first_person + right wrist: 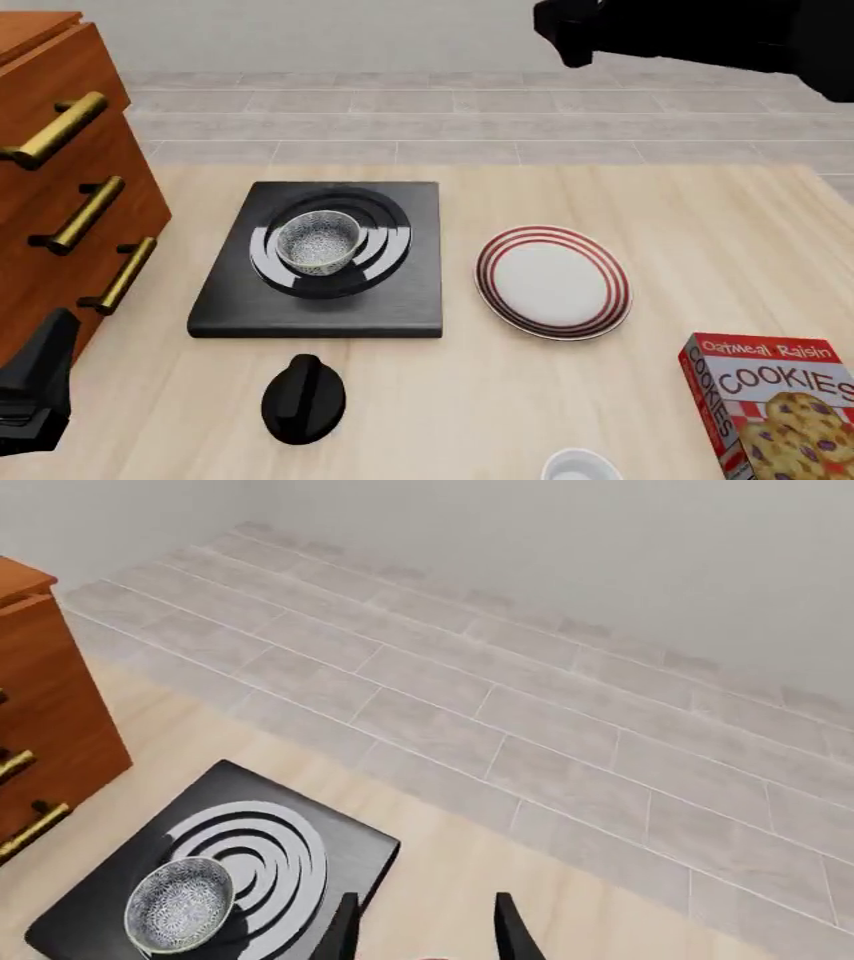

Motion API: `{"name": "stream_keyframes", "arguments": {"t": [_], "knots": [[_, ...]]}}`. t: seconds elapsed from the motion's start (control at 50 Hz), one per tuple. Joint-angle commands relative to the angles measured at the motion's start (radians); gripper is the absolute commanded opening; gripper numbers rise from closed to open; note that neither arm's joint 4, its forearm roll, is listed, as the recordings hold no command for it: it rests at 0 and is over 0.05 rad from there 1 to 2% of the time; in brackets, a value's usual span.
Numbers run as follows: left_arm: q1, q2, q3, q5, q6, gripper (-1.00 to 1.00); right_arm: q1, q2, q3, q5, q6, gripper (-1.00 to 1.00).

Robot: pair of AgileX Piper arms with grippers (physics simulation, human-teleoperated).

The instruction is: Pick the akita bowl on the stove and place it on the plate.

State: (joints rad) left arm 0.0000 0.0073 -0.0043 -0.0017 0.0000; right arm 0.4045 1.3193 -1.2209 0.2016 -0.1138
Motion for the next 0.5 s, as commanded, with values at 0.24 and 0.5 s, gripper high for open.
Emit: {"name": "stream_keyframes", "arguments": {"t": [0.24, 0.5], "knots": [[0.000, 0.000, 0.000, 0.000, 0.000, 1.00, 0.153, 0.302, -0.251, 0.093, 0.043, 1.00], [0.000, 0.000, 0.000, 0.000, 0.000, 1.00, 0.211, 0.377, -0.276, 0.094, 0.056, 1.00]]}}
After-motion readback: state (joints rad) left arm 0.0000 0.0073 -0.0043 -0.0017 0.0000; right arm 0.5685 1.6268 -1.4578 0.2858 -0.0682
